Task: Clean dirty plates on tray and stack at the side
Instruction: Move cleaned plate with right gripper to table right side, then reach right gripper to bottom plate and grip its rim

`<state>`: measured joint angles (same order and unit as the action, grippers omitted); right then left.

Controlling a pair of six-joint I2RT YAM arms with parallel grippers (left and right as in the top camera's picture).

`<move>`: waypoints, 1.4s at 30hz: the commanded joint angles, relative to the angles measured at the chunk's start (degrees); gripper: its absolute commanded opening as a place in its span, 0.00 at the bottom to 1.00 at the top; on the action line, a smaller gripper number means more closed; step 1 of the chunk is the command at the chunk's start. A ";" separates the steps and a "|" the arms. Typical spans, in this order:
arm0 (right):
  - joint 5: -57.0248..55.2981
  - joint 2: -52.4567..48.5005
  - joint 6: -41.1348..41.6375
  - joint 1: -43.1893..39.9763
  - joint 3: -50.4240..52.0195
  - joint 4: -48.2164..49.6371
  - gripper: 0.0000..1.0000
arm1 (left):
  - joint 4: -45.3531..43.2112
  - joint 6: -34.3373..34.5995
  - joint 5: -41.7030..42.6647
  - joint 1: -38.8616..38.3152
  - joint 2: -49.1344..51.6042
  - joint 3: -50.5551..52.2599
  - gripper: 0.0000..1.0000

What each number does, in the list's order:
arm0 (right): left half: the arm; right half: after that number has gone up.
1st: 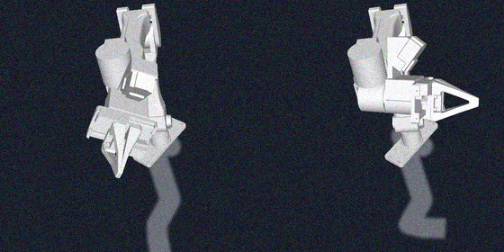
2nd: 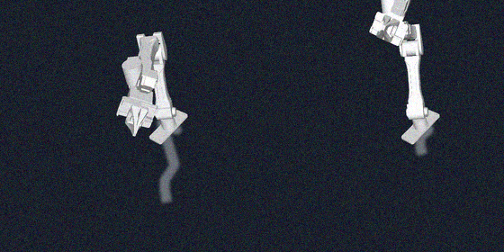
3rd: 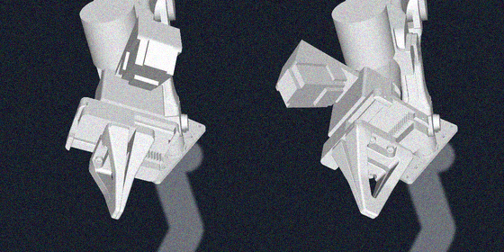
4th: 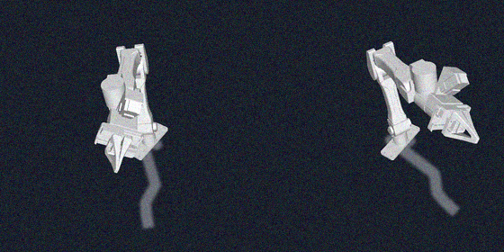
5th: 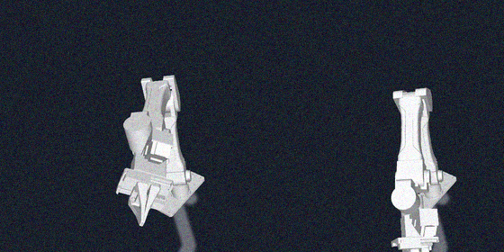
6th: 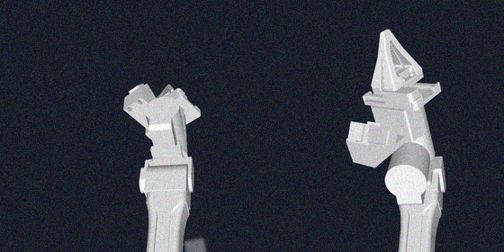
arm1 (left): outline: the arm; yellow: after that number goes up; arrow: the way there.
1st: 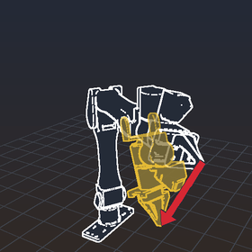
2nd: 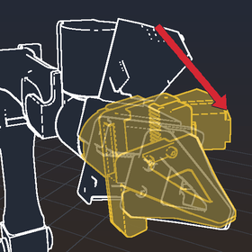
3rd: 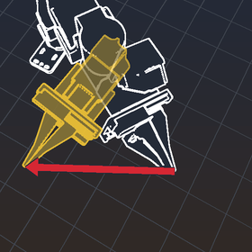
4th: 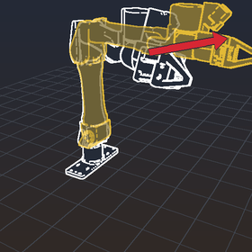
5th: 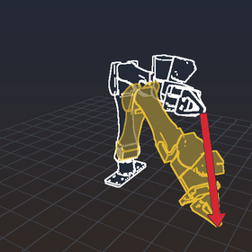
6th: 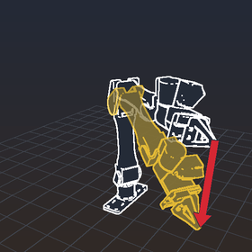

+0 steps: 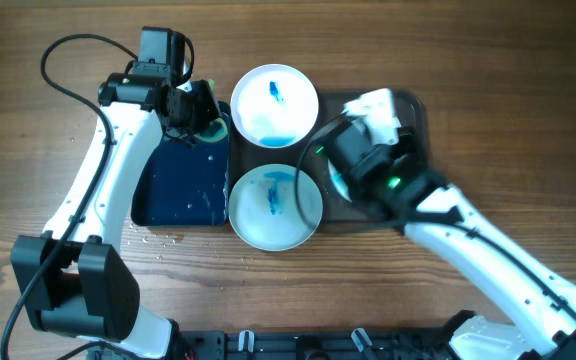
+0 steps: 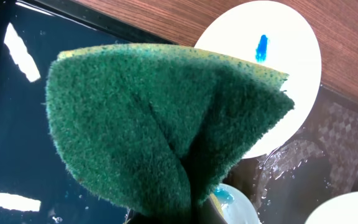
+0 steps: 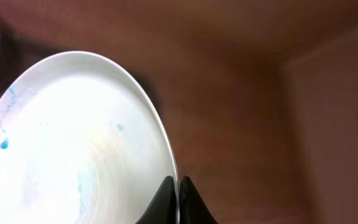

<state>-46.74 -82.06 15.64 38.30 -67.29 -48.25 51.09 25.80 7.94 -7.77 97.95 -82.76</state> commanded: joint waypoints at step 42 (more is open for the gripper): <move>67.34 -5.31 -5.05 -59.87 6.95 12.35 0.38 | 0.22 -0.76 -0.55 -2.10 -0.92 0.04 0.04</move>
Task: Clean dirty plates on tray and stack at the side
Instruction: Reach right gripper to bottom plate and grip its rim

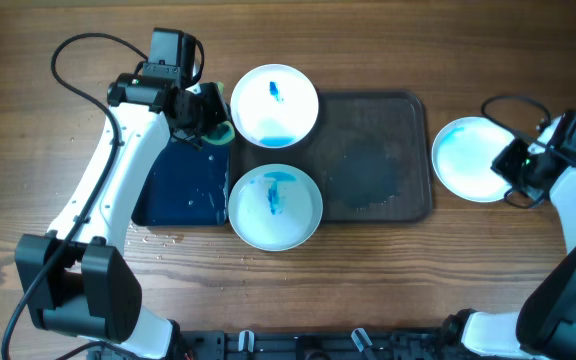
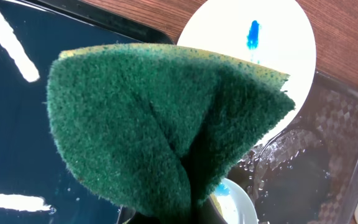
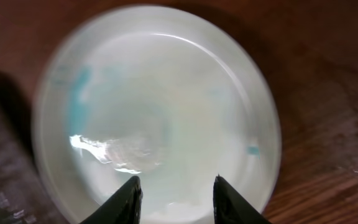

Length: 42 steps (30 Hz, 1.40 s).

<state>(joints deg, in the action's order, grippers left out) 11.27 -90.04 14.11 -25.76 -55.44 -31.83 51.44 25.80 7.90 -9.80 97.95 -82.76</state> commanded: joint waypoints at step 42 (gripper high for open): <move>-1.22 -12.02 12.09 53.94 -10.45 -18.45 0.33 | 1.14 -3.10 -0.52 -0.07 -0.76 0.04 0.04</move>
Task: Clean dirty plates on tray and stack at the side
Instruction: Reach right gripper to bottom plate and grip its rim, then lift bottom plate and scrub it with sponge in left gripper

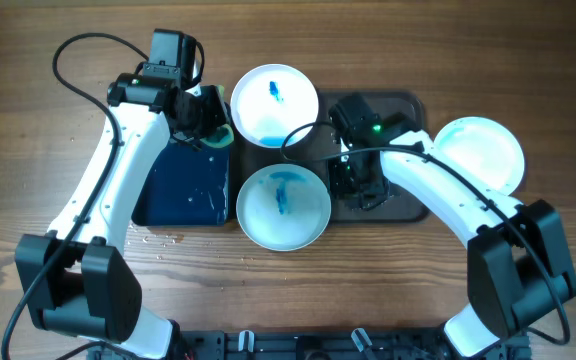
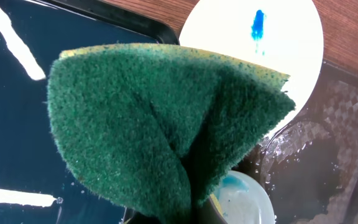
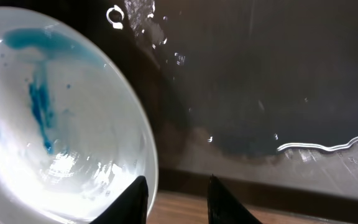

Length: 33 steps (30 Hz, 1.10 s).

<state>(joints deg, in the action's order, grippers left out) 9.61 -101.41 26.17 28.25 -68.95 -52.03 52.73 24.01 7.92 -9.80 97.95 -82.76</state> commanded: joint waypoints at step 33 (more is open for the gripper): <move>-7.21 9.68 8.33 -7.45 6.80 5.55 0.04 | -0.55 -1.31 2.95 -3.26 -0.74 0.04 0.04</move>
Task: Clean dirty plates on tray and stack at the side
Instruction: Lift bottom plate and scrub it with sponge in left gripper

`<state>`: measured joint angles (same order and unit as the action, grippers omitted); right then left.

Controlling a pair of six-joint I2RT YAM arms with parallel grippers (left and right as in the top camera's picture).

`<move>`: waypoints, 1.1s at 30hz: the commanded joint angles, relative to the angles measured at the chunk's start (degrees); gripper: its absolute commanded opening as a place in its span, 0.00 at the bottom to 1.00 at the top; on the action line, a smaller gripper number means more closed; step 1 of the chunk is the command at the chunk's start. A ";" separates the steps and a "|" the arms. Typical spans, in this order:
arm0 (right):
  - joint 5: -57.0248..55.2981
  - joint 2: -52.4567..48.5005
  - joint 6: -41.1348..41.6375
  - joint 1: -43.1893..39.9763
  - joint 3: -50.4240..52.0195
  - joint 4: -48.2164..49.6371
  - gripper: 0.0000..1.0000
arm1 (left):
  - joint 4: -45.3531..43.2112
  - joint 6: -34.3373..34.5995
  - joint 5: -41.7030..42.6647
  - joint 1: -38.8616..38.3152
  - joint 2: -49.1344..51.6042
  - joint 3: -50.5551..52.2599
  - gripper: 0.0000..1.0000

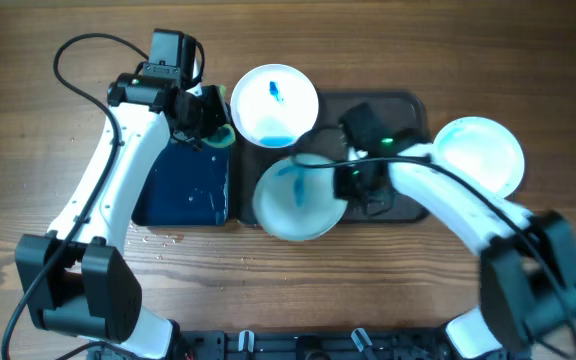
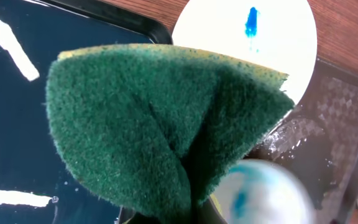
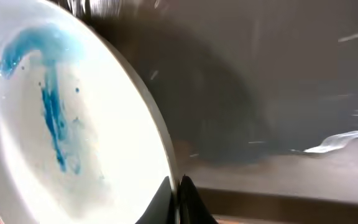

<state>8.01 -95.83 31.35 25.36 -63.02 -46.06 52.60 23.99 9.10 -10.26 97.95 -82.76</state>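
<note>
My left gripper (image 1: 206, 118) is shut on a folded green sponge (image 2: 160, 124), held above the far right corner of the blue water basin (image 1: 180, 180). A white plate with a blue smear (image 1: 274, 104) lies at the far left end of the dark tray (image 1: 393, 205). My right gripper (image 3: 178, 186) is shut on the right rim of a second blue-smeared plate (image 3: 73, 124), which is tilted and blurred over the tray's near left end (image 1: 298, 195). A cleaner white plate (image 1: 480, 153) lies on the table right of the tray.
The wet dark tray (image 3: 278, 74) is bare in its middle and right part. Water drops (image 1: 158, 238) lie on the wood table in front of the basin. The left arm's cable (image 1: 73, 50) loops over the far left of the table.
My right gripper stood open at the near plate's right rim; now it is shut on that rim, and the plate is tilted and shifted a little right. The left gripper and sponge have not moved.
First my right gripper held a pale-smeared plate over the tray. Then that plate lay on the table right of the tray, the gripper open above it. Then the gripper stood open by the near dirty plate, and now grips it. The left held the sponge throughout.
</note>
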 commanded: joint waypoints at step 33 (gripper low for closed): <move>8.98 3.34 -17.68 -21.86 20.02 28.79 0.04 | -16.33 -1.07 9.33 -26.08 22.36 0.04 0.04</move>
<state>15.90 -91.98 19.29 4.14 -43.20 -18.81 36.99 23.57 17.52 -36.27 118.56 -82.74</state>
